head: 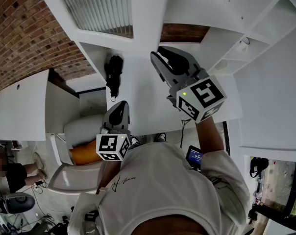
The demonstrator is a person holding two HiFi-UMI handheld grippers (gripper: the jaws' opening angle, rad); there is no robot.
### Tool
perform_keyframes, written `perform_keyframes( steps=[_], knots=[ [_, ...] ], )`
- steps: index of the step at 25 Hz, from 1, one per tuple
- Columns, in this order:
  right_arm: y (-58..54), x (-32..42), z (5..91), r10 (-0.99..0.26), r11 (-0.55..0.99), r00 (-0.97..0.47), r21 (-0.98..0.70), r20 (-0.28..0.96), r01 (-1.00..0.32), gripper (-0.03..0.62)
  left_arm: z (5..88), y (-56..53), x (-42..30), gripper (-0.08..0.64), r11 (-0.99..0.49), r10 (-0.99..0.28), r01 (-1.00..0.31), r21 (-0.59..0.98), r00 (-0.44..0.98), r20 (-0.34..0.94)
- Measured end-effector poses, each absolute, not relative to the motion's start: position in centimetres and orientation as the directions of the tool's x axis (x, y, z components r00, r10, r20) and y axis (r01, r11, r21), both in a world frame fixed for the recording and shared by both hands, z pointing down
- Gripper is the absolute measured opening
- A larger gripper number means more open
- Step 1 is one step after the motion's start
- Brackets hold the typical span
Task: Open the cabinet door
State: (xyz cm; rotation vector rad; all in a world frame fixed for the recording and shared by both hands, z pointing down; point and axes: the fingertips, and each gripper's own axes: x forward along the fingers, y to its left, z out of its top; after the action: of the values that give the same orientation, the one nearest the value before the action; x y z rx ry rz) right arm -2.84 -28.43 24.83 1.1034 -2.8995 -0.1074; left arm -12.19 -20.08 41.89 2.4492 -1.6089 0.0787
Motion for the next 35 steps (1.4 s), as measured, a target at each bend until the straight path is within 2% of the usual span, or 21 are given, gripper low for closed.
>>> perform_keyframes(
  steps=[35],
  knots=[
    [-24.9,-4.2,24.9,-0.504,0.863,-0.864,0.028,-0.022,-0.504,0.067,42.2,-21.0,-12.2,0.017,-0.369,-0.907,-0.915,0.163,0.392,0.15]
  ],
)
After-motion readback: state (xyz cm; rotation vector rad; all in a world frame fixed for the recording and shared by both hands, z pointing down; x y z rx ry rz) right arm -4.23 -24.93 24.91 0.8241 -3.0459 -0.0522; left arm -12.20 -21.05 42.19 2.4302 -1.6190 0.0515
